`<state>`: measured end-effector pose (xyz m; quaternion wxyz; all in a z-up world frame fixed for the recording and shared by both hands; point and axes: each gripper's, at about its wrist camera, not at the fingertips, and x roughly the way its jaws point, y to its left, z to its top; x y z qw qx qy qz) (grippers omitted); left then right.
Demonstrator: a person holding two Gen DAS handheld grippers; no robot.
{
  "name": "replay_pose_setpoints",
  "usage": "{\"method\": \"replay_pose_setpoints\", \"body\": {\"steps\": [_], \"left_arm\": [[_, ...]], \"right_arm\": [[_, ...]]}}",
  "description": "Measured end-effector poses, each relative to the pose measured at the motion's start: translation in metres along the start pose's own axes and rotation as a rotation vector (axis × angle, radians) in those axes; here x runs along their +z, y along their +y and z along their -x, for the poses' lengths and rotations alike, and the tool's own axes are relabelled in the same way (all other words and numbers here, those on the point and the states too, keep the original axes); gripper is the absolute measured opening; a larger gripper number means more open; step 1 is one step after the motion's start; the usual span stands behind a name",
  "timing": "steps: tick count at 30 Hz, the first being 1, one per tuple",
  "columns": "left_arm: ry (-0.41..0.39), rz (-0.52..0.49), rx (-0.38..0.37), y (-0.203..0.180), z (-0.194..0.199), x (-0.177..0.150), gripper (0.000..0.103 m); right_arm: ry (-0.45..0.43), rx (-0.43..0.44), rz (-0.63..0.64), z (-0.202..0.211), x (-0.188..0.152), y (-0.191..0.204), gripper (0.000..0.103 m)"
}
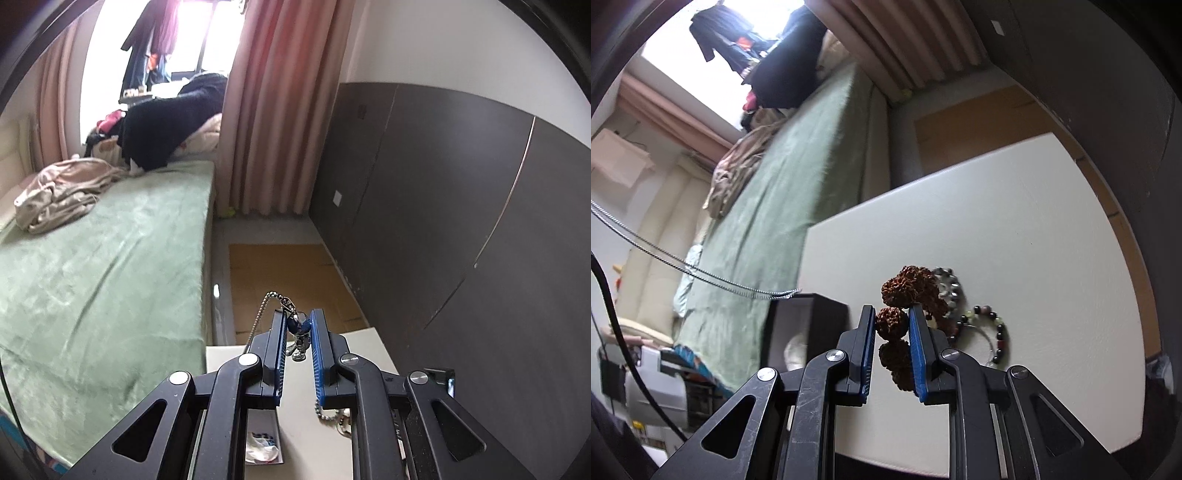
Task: Organize jewelry
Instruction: 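Drop the silver chain in the box with the left gripper while the right lifts the bracelet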
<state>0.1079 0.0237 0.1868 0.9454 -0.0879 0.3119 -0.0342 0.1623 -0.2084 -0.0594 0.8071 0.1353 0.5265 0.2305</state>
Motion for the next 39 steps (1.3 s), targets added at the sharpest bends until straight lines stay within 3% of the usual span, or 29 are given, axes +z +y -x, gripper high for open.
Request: {"method": "replay_pose_setpoints", "body": {"steps": [13,22,32,37,38,39], "left_arm": [[-0.016,0.018,0.001,0.01,0.016,-0.004,0.013],[0.029,0.023,-0.009,0.017,-0.004,-0.02,0.013],[0.214,0.139,-0.058,0.044,-0.071,-0.078,0.013],[0.324,0.204,0.008,0.066,-0.101,-0.103,0.015],[0.348,0.221,0.003,0.07,-0.106,-0.111,0.016],[0.371,0.236,0.002,0.076,-0.11,-0.116,0.027]], "right_arm": [[-0.06,0.037,0.036,0.028,-0.003,0.027,0.019],[-0.069,0.041,0.048,0.038,-0.008,0.035,0.019],[-0.071,0.041,0.085,0.039,-0.009,0.052,0.019],[-0.06,0.041,0.11,0.034,-0.008,0.066,0.019],[-0.058,0.043,0.114,0.033,-0.008,0.068,0.019],[-0.055,0.045,0.119,0.031,-0.008,0.071,0.019]]}}
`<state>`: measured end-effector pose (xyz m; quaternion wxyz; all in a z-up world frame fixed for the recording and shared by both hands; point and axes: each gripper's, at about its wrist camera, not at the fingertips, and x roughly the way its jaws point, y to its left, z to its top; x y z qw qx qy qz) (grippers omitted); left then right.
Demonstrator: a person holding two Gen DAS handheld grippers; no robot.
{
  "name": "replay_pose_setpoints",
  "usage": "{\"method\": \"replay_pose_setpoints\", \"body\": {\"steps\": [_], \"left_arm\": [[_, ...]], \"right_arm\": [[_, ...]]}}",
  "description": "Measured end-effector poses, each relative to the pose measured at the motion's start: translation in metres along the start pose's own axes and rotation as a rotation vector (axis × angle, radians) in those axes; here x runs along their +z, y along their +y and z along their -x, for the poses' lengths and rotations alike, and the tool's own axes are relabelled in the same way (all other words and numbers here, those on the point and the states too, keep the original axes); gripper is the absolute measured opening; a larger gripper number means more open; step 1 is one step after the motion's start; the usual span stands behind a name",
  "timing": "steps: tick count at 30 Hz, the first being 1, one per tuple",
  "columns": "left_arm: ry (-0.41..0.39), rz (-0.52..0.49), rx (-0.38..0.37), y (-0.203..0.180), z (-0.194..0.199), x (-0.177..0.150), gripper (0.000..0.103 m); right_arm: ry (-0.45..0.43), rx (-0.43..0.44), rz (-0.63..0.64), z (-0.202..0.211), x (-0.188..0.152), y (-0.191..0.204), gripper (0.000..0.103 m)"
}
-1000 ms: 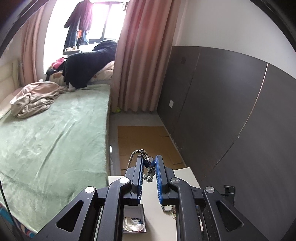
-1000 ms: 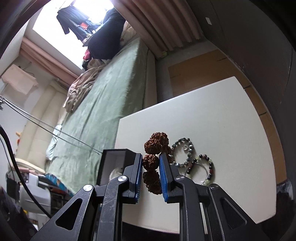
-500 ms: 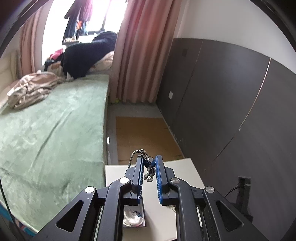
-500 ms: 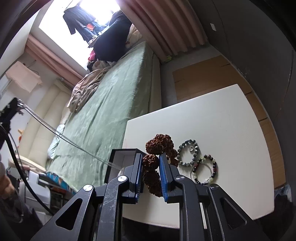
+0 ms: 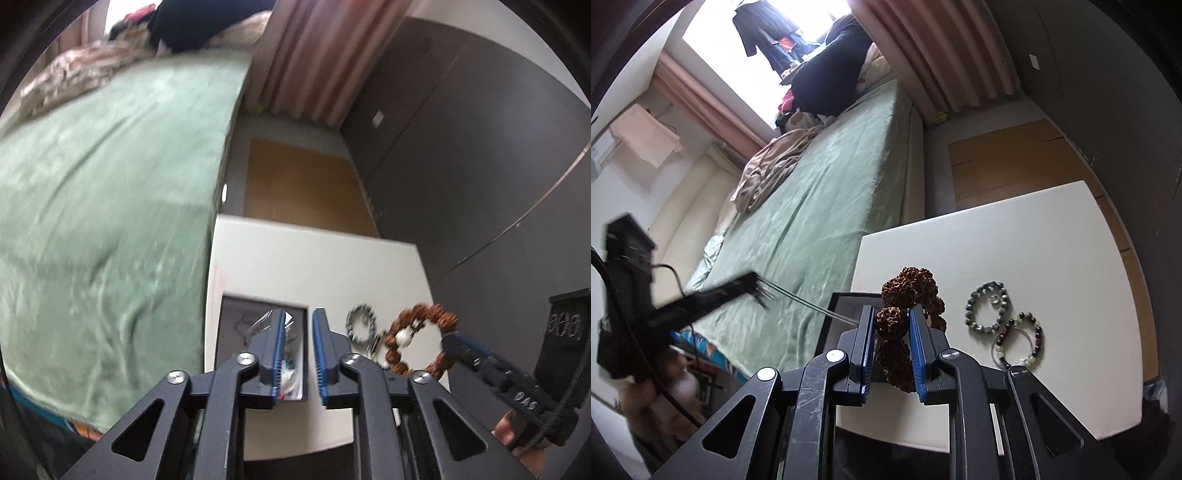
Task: Organize jewelry
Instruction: 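Drop the silver chain in the box with the left gripper while the right lifts the bracelet, then lower the brown bead bracelet into the black box and open the right gripper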
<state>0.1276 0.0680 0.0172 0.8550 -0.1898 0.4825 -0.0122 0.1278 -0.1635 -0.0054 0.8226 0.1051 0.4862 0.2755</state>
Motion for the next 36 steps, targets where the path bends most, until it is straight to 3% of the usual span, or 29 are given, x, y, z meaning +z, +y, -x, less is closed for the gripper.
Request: {"method": "replay_pose_setpoints", "body": {"steps": [1,3,4,10,20,25,29,31,34,36], "left_arm": [[0.009,0.007,0.002,0.003,-0.001,-0.003,0.045],[-0.013,0.03,0.005,0.014,0.001,-0.008,0.064],[-0.032,0.038,0.006,0.017,0.005,-0.011,0.067],[-0.064,0.104,0.001,0.049,0.016,-0.018,0.068],[-0.116,0.189,0.057,0.093,0.037,-0.03,0.068],[-0.128,0.209,0.052,0.105,0.043,-0.033,0.068],[-0.137,0.214,0.055,0.107,0.045,-0.034,0.068],[-0.14,0.206,0.061,0.105,0.043,-0.034,0.068],[-0.133,0.195,0.041,0.097,0.036,-0.033,0.068],[-0.123,0.176,0.024,0.088,0.03,-0.032,0.068]], "right_arm": [[0.005,0.002,0.006,-0.003,0.0,0.004,0.019],[0.013,0.006,0.016,-0.008,0.001,0.01,0.019],[0.018,0.009,0.021,-0.011,0.001,0.013,0.019],[0.048,0.041,0.049,-0.029,0.002,0.035,0.019],[0.11,0.103,0.09,-0.065,0.003,0.071,0.019],[0.124,0.186,0.062,-0.089,0.002,0.076,0.019],[0.226,0.077,-0.019,-0.117,-0.006,0.051,0.03],[0.224,0.072,-0.039,-0.112,-0.01,0.039,0.035],[0.187,0.043,-0.039,-0.094,-0.013,0.025,0.056],[0.168,0.034,-0.052,-0.082,-0.012,0.016,0.061]]}}
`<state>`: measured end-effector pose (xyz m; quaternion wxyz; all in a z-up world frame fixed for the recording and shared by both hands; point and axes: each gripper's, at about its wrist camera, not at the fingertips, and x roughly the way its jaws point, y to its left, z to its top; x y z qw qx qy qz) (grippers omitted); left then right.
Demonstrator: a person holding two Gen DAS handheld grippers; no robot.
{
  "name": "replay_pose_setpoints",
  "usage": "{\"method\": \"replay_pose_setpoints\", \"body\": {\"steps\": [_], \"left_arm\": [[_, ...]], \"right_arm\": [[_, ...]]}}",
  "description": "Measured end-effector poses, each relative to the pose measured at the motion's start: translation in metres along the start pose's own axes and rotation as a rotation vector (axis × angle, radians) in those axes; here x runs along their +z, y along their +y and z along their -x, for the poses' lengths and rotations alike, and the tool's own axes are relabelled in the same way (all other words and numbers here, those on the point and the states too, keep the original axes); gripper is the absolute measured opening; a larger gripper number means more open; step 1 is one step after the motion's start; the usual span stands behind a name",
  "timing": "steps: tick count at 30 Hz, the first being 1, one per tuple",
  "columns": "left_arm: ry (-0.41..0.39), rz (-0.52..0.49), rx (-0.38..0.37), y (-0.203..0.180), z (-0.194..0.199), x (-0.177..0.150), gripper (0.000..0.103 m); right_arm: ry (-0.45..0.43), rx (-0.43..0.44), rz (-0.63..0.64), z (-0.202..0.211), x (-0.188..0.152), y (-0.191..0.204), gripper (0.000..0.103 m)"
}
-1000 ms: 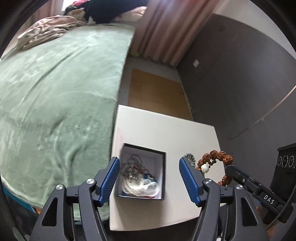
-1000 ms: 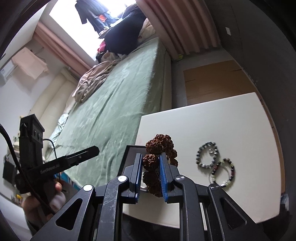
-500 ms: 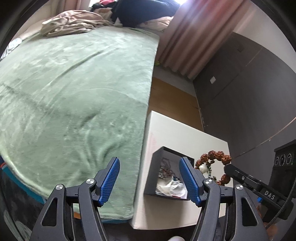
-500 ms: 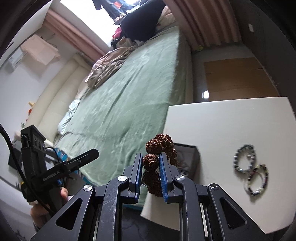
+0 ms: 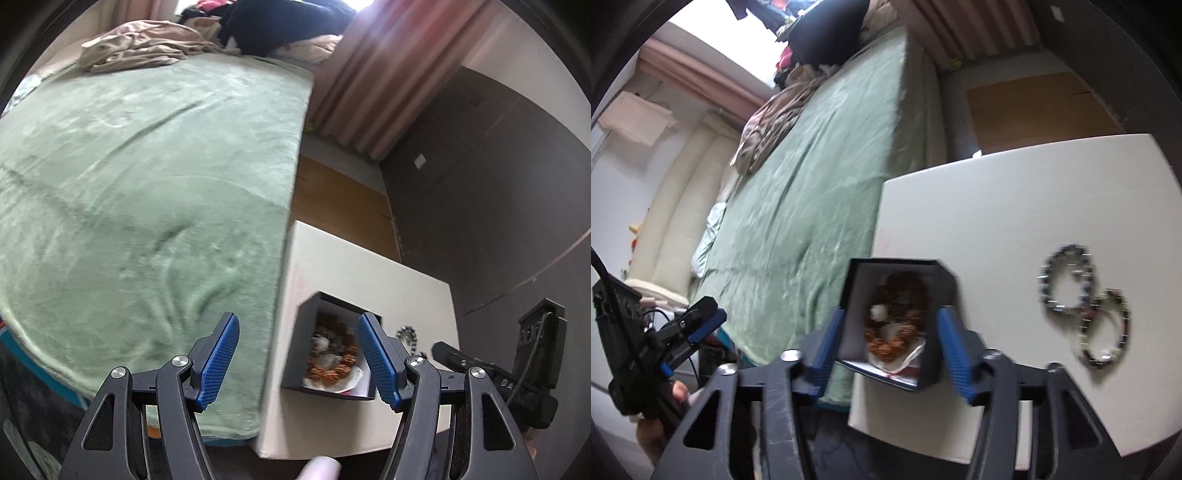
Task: Organize jewelry
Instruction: 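Lower the brown bead bracelet into the black box and open the right gripper, then grasp the grey-green bead bracelet with the left gripper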
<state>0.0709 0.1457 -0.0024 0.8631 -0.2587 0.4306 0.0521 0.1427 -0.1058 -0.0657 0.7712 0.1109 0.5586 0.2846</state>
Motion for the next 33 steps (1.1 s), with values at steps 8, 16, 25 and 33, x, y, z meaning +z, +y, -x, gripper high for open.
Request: {"method": "replay_pose_setpoints", "body": {"steps": [8,16,25,33], "left_arm": [[0.054,-0.099,-0.053,-0.051,-0.028,-0.009,0.068],[0.121,-0.231,-0.101,-0.11,-0.058,-0.023,0.068],[0.227,-0.369,-0.099,-0.167,-0.104,-0.043,0.068],[0.3,-0.396,-0.044,-0.187,-0.147,-0.048,0.046]], "right_arm": [[-0.086,-0.066,-0.091,0.055,-0.007,-0.053,0.074],[-0.121,-0.107,-0.187,0.085,-0.017,-0.098,0.075],[-0.122,-0.157,-0.238,0.094,-0.025,-0.125,0.089],[-0.153,-0.178,-0.283,0.103,-0.032,-0.148,0.089]]}}
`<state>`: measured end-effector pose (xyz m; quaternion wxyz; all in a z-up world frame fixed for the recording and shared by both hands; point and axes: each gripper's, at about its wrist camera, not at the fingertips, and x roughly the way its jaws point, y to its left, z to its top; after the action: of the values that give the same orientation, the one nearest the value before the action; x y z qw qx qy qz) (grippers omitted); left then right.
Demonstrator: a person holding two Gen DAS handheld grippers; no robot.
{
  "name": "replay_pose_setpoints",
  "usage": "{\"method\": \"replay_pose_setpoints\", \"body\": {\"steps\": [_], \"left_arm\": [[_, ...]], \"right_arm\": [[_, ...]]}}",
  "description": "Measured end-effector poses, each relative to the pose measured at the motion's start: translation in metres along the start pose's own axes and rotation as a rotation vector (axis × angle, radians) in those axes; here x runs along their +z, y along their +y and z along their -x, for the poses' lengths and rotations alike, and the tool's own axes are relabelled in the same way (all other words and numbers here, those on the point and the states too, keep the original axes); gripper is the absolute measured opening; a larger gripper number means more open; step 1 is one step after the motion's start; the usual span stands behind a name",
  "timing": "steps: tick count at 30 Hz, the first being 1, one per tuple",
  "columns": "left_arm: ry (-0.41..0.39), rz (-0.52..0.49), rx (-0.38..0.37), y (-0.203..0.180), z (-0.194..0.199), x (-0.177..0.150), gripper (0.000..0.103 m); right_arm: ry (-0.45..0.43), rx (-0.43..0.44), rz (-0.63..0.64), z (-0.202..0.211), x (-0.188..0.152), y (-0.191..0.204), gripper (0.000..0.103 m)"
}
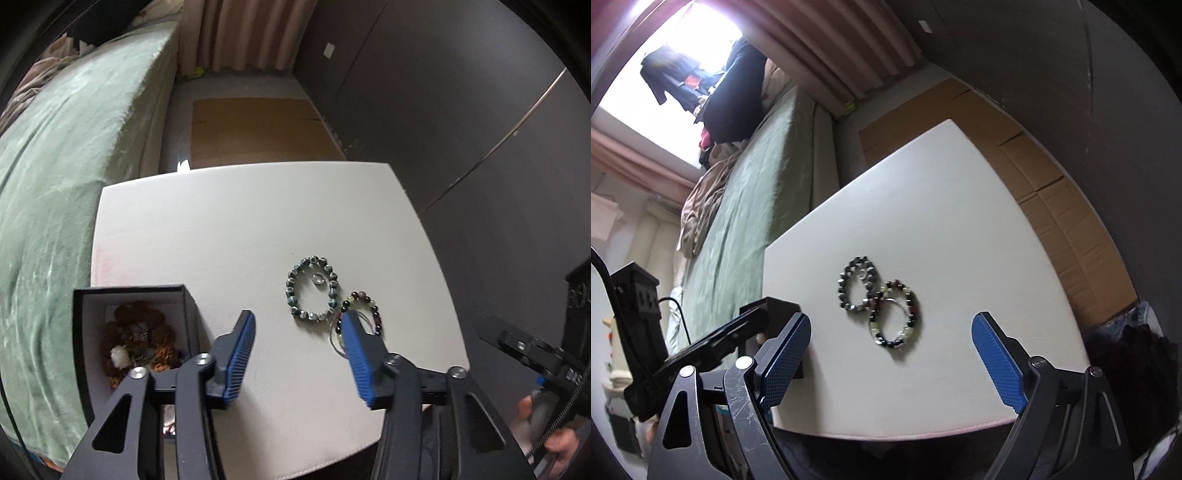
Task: Organize jewelry
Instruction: 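Grasp the grey-green bead bracelet with the left gripper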
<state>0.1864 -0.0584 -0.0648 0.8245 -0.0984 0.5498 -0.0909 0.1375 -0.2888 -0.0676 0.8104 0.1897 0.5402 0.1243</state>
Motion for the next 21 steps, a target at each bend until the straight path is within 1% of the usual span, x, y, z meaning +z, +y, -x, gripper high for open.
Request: {"method": "replay_pose_setpoints", "body": {"steps": [3,6,7,13,17,19,20,21], "left_arm": [[0.03,-0.016,0.009,-0.005,-0.013,0.004,0.036],[0.064,-0.034,0.026,-0.011,-0.032,0.009,0.032],[0.073,-0.04,0.032,-0.013,-0.037,0.01,0.029],[0.118,-0.059,0.067,-0.02,-0.071,0.012,0.028],[0.15,-0.061,0.129,-0.02,-0.09,0.011,0.028],[0.167,-0.047,0.141,-0.017,-0.097,0.008,0.027],[0.148,-0.05,0.143,-0.017,-0.096,0.008,0.027],[0.145,-0.053,0.156,-0.017,-0.097,0.007,0.021]], "right_arm": [[-0.012,-0.006,-0.014,0.001,0.001,-0.011,0.089],[-0.009,-0.022,-0.028,0.0,0.002,-0.022,0.089],[-0.005,-0.028,-0.031,-0.002,0.003,-0.024,0.089],[0.023,-0.019,-0.062,-0.011,0.0,-0.038,0.086],[0.034,-0.025,-0.065,-0.014,-0.002,-0.043,0.085],[0.039,-0.028,-0.066,-0.015,-0.004,-0.044,0.085],[0.043,-0.029,-0.067,-0.017,-0.003,-0.044,0.084],[0.047,-0.028,-0.068,-0.019,-0.003,-0.043,0.083]]}}
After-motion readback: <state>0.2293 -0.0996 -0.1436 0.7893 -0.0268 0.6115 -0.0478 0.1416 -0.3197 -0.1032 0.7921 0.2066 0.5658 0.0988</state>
